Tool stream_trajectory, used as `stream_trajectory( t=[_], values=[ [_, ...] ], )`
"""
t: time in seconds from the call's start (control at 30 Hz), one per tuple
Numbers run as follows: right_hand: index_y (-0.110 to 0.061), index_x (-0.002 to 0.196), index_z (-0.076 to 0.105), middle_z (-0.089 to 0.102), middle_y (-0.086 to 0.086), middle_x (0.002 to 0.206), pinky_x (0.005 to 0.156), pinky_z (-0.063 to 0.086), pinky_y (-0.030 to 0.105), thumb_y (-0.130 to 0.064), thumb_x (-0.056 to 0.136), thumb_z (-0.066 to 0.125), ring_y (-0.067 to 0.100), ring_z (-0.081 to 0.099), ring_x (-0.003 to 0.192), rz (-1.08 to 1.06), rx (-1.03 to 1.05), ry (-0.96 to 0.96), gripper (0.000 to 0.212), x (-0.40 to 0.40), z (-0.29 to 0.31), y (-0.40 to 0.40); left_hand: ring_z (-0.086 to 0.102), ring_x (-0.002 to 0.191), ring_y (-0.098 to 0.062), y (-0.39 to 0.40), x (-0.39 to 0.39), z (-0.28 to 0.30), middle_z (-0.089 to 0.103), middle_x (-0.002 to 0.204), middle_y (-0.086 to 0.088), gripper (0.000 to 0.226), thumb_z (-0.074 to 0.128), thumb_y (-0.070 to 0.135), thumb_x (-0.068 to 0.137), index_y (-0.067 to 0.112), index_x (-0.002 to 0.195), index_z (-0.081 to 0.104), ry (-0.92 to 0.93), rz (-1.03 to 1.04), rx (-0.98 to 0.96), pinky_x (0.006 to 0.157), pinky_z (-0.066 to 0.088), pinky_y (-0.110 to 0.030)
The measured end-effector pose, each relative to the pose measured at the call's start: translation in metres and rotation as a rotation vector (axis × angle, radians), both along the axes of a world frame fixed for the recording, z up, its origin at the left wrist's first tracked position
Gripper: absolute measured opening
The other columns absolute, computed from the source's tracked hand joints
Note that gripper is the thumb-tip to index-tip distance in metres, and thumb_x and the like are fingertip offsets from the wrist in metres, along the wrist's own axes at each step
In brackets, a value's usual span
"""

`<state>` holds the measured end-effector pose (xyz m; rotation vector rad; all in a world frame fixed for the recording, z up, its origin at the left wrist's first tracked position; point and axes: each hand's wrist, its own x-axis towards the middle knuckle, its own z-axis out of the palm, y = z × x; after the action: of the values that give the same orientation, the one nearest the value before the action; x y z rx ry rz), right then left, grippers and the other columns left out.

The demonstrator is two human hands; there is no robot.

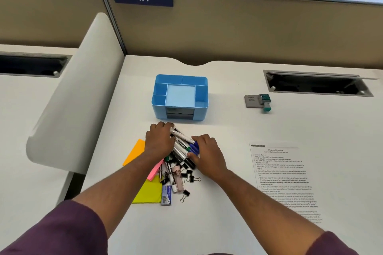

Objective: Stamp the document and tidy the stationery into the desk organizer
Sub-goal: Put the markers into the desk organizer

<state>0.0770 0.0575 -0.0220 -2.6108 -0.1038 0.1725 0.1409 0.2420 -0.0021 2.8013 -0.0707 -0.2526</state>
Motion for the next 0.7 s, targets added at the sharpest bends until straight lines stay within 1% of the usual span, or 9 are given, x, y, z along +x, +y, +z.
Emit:
stream_trajectory(
  t=[0.17,0.27,0.33,0.4,0.47,0.5,0.57,0.63,0.7],
  values=[
    [-0.019,0.143,0.049,0.049,0.003,0.136,0.098,0.047,0.035,-0.035,0.099,0.061,0.023,0.045,0.124,0.028,-0.051,0.047,0.048,0.008,0.003,0.001,0.045,0.122,-0.032,0.003,0.001,-0.003,0.052,0.134,-0.01,0.051,0.066,0.03,0.09,0.02,0.137,0.051,0.026,0.033,-0.098,0.098,0.044,-0.043],
    [-0.016,0.143,0.049,0.047,0.005,0.135,0.091,0.05,0.036,-0.029,0.1,0.06,0.025,0.044,0.122,0.06,-0.14,0.038,0.046,0.007,0.005,-0.004,0.044,0.124,-0.031,0.005,0.0,-0.005,0.05,0.134,-0.011,0.053,0.071,0.026,0.087,0.017,0.136,0.052,0.033,0.054,-0.207,0.101,0.043,-0.043],
    [-0.01,0.142,0.046,0.047,0.01,0.132,0.082,0.052,0.037,-0.014,0.095,0.06,0.028,0.046,0.116,0.075,-0.276,0.01,0.049,0.007,0.005,-0.006,0.044,0.124,-0.03,0.004,-0.001,-0.006,0.05,0.133,-0.011,0.056,0.073,0.024,0.086,0.016,0.136,0.051,0.028,0.053,-0.235,0.102,0.043,-0.041],
    [-0.005,0.128,0.053,0.052,0.015,0.118,0.065,0.05,0.037,0.001,0.082,0.059,0.03,0.051,0.103,0.068,-0.393,-0.031,0.047,0.006,0.006,-0.005,0.044,0.125,-0.03,0.002,-0.002,-0.006,0.049,0.135,-0.01,0.059,0.074,0.026,0.086,0.017,0.138,0.049,0.031,0.051,-0.22,0.102,0.043,-0.04],
    [-0.005,0.102,0.062,0.057,0.014,0.096,0.05,0.037,0.033,0.002,0.067,0.067,0.028,0.055,0.083,0.093,-0.507,-0.031,0.037,0.004,0.01,-0.001,0.044,0.126,-0.029,-0.002,-0.002,-0.004,0.047,0.138,-0.009,0.063,0.073,0.029,0.085,0.019,0.141,0.045,0.027,0.041,-0.158,0.102,0.043,-0.041],
    [-0.007,0.092,0.063,0.057,0.013,0.086,0.047,0.031,0.031,0.001,0.059,0.071,0.027,0.055,0.074,0.109,-0.558,-0.024,0.035,0.004,0.011,0.0,0.044,0.126,-0.029,-0.004,-0.003,-0.003,0.046,0.14,-0.008,0.065,0.073,0.03,0.085,0.019,0.142,0.044,0.012,0.02,-0.117,0.102,0.043,-0.041],
    [-0.008,0.082,0.063,0.057,0.012,0.076,0.046,0.026,0.029,-0.002,0.048,0.077,0.025,0.055,0.064,0.125,-0.578,-0.009,0.037,0.006,0.01,0.0,0.044,0.128,-0.028,-0.009,-0.006,-0.001,0.045,0.142,-0.008,0.068,0.073,0.03,0.084,0.02,0.143,0.042,-0.04,-0.058,-0.064,0.104,0.042,-0.04],
    [-0.007,0.085,0.064,0.06,0.012,0.078,0.047,0.03,0.03,-0.006,0.05,0.081,0.025,0.057,0.066,0.148,-0.584,0.035,0.038,0.007,0.015,-0.004,0.04,0.135,-0.025,-0.015,-0.008,0.0,0.04,0.149,-0.005,0.073,0.075,0.027,0.083,0.02,0.146,0.039,-0.075,-0.167,-0.062,0.112,0.036,-0.037],
    [-0.003,0.107,0.06,0.061,0.016,0.1,0.06,0.04,0.034,-0.006,0.074,0.069,0.03,0.059,0.087,0.17,-0.569,0.078,0.034,0.005,0.023,-0.009,0.032,0.143,-0.024,-0.021,-0.012,0.0,0.034,0.155,-0.003,0.08,0.076,0.024,0.082,0.02,0.15,0.034,-0.096,-0.328,-0.049,0.119,0.026,-0.036]
  ],
)
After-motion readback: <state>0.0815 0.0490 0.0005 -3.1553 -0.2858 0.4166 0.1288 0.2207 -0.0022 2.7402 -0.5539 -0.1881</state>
